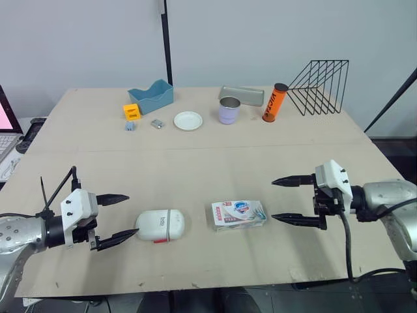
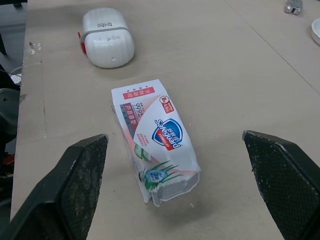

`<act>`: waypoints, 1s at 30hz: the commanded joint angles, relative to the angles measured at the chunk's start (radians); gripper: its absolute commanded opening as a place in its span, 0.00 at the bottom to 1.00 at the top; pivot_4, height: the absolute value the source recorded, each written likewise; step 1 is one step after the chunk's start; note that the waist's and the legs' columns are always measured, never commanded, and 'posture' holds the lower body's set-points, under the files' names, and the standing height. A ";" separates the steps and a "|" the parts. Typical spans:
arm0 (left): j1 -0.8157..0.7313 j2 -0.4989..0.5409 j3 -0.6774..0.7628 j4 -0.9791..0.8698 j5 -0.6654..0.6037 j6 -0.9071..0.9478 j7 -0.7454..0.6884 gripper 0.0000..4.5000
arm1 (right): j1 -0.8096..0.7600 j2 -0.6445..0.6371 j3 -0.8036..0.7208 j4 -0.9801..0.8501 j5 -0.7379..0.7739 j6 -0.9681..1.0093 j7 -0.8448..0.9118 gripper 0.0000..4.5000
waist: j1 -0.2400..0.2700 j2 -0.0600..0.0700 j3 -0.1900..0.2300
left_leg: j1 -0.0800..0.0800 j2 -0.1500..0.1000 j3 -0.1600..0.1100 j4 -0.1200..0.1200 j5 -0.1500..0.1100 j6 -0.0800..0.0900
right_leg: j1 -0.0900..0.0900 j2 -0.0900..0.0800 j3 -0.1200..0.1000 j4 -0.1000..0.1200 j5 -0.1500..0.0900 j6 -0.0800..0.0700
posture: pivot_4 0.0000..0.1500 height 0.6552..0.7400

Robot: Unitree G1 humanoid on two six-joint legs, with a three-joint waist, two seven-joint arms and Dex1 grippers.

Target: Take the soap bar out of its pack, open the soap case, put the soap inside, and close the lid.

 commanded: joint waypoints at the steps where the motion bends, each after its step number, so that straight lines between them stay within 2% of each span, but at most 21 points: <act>1: -0.004 0.031 0.003 -0.027 -0.011 0.014 -0.018 0.99 | -0.011 0.004 -0.003 -0.007 -0.002 -0.025 0.008 1.00 | 0.000 0.000 0.000 | 0.000 0.000 0.000 0.000 0.000 0.000 | 0.000 0.000 0.000 0.000 0.000 0.000 | 1.00 0.99; 4: -0.012 0.053 0.005 -0.052 -0.063 0.088 -0.029 0.99 | -0.019 0.017 0.009 0.011 -0.015 -0.042 0.001 1.00 | 0.000 0.000 0.000 | 0.000 0.000 0.000 0.000 0.000 0.000 | 0.000 0.000 0.000 0.000 0.000 0.000 | 1.00 0.99; 14: 0.003 0.044 0.010 -0.058 -0.037 0.073 -0.009 0.99 | -0.049 0.028 0.032 0.027 -0.028 -0.048 -0.001 1.00 | 0.000 -0.001 0.000 | 0.000 0.001 0.002 0.000 -0.001 -0.001 | -0.001 0.000 -0.001 0.000 0.000 0.000 | 1.00 0.99; 18: -0.019 0.014 -0.013 -0.066 -0.030 0.077 0.034 0.99 | -0.059 0.049 0.030 0.046 -0.052 -0.052 -0.050 1.00 | 0.000 -0.001 0.000 | 0.000 0.001 0.002 0.000 -0.001 -0.001 | -0.001 0.000 -0.001 0.000 0.000 0.000 | 1.00 0.99; 22: 0.002 -0.016 -0.028 -0.072 -0.007 0.048 0.057 0.99 | 0.000 0.035 0.033 0.020 -0.055 -0.061 -0.020 1.00 | 0.001 -0.002 -0.001 | 0.000 0.000 0.003 0.000 -0.001 -0.001 | -0.001 0.000 -0.001 0.000 0.000 0.000 | 1.00 0.99; 30: 0.048 -0.071 -0.056 -0.097 0.019 0.014 0.098 0.99 | -0.021 0.076 0.103 0.065 -0.102 -0.093 -0.019 1.00 | 0.000 -0.003 -0.002 | 0.001 0.002 0.003 0.000 -0.001 -0.001 | 0.002 0.001 -0.001 0.000 0.000 0.000 | 1.00 0.99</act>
